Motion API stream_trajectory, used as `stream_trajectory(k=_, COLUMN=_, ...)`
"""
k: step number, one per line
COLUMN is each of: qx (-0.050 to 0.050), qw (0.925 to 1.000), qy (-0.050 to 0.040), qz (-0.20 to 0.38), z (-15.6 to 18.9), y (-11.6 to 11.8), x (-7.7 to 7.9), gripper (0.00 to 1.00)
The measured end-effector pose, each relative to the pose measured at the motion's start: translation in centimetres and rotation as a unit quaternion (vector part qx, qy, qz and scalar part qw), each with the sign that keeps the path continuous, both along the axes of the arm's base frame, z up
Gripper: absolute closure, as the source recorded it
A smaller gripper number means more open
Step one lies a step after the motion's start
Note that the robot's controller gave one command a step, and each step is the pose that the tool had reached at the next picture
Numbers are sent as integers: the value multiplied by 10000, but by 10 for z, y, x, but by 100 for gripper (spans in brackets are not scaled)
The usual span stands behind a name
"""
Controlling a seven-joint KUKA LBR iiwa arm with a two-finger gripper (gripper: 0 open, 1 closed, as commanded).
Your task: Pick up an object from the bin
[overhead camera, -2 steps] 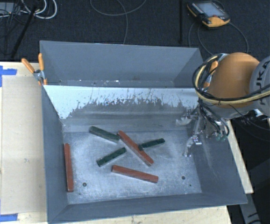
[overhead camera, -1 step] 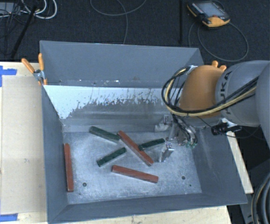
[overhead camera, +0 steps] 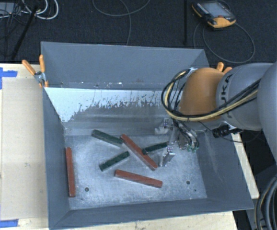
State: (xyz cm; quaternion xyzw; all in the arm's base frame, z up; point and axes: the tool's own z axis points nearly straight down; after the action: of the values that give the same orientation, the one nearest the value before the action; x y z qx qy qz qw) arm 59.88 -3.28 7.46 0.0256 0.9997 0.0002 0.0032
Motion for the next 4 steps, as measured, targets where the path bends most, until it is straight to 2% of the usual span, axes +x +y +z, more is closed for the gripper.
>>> stream_trajectory(k=1, qx=-1, qw=9998, qy=26, qz=187, z=23, y=29, x=4, gripper=0)
stream_trajectory(k=2, qx=-4, qw=9965, qy=23, qz=838, z=5, y=36, x=5, gripper=0)
stream_trajectory(k=3, qx=-8, qw=9968, qy=0, qz=803, z=8, y=32, x=4, gripper=100)
stream_trajectory(k=4, qx=-8, qw=9968, qy=0, qz=805, z=8, y=32, x=4, gripper=100)
